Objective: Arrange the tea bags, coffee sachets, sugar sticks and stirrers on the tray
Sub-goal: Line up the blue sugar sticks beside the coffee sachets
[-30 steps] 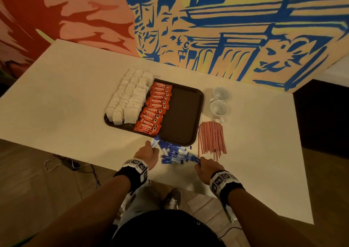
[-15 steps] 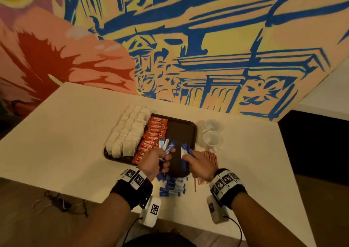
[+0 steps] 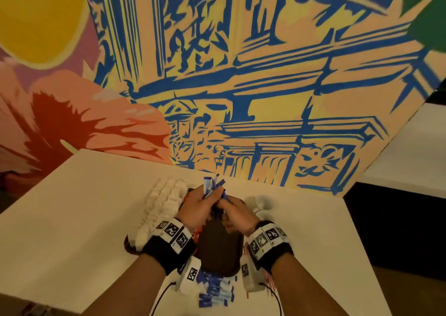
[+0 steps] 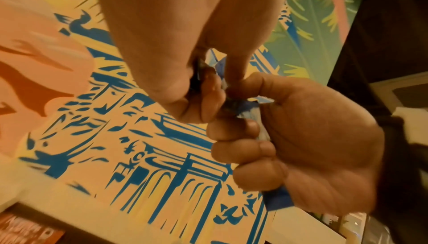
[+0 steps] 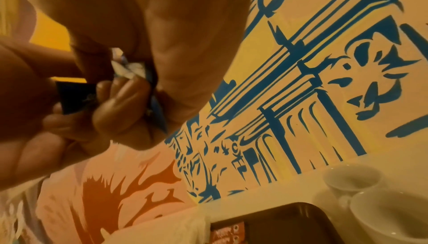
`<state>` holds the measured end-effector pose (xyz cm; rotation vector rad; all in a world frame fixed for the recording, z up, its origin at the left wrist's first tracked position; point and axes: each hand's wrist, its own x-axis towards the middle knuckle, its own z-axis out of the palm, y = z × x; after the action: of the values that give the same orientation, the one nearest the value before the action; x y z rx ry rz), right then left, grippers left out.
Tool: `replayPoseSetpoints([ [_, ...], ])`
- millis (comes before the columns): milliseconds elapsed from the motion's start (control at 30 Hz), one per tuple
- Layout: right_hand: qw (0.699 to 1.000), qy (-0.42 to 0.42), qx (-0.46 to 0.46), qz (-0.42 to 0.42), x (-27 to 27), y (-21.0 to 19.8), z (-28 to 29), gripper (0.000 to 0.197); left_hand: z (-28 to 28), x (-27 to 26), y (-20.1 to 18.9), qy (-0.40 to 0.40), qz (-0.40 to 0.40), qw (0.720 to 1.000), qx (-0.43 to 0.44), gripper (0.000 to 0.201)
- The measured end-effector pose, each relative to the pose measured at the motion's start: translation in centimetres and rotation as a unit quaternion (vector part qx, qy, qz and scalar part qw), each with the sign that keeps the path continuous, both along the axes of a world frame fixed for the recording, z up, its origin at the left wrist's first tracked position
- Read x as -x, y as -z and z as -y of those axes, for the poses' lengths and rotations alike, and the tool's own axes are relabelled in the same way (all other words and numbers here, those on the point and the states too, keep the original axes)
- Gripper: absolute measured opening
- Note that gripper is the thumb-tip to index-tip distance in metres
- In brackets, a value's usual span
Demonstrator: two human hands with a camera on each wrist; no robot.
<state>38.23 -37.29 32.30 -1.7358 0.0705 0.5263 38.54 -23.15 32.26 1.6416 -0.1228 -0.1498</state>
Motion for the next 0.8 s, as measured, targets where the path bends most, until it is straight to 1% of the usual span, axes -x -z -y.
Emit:
replayPoseSetpoints([
  [67, 1.000, 0.016, -0.015, 0.014, -0.5, -1.0, -0.4, 0.022, -0.5, -0.6, -0.6, -0.013, 0.018, 1.000, -0.013, 0.037],
  [200, 0.995, -0.001, -0.021, 0.097, -0.7, -2.8, -1.3, 0.037, -1.7, -1.3, -1.9, -0.025, 0.003, 0.998, 0.053, 0.043],
  [300, 0.992, 0.015, -0.034, 0.121, -1.3, -2.7, -1.8, 0.048, -2.8, -1.4, -2.7, -0.039, 0.001, 0.996, 0.082, 0.037],
  [367, 0.990, 0.052, -0.017, 0.131, -2.1, -2.5, -1.8, 0.051, -3.7, -1.4, -3.1, -0.058, -0.012, 0.992, 0.110, 0.031],
  [467, 0.986, 0.096, -0.035, 0.134, -3.3, -2.9, -1.5, 0.053, -5.1, -1.8, -3.3, -0.060, -0.028, 0.988, 0.140, 0.026],
  [533, 0.987, 0.088, -0.038, 0.128, -4.2, -3.3, -1.7, 0.058, -5.4, -2.0, -4.0, -0.041, -0.032, 0.990, 0.130, 0.029],
  [600, 0.992, 0.053, -0.044, 0.104, -4.6, -4.3, -2.5, 0.067, -5.0, -2.2, -4.8, -0.012, -0.028, 0.992, 0.119, 0.027],
  [667, 0.993, 0.016, -0.085, 0.086, -4.8, -5.4, -3.5, 0.071, -4.0, -2.4, -5.9, 0.012, -0.007, 0.996, 0.093, 0.024],
  [733, 0.988, 0.009, -0.132, 0.082, -4.9, -6.2, -4.3, 0.062, -3.1, -2.8, -6.9, 0.024, 0.026, 0.999, 0.039, 0.022],
  [767, 0.986, 0.012, -0.149, 0.074, -4.9, -6.4, -4.6, 0.063, -2.8, -3.0, -7.2, 0.027, 0.050, 0.998, 0.000, 0.022],
  [800, 0.985, 0.025, -0.160, 0.064, -5.1, -6.4, -4.8, 0.073, -2.6, -3.3, -7.3, 0.030, 0.076, 0.996, -0.043, 0.023],
])
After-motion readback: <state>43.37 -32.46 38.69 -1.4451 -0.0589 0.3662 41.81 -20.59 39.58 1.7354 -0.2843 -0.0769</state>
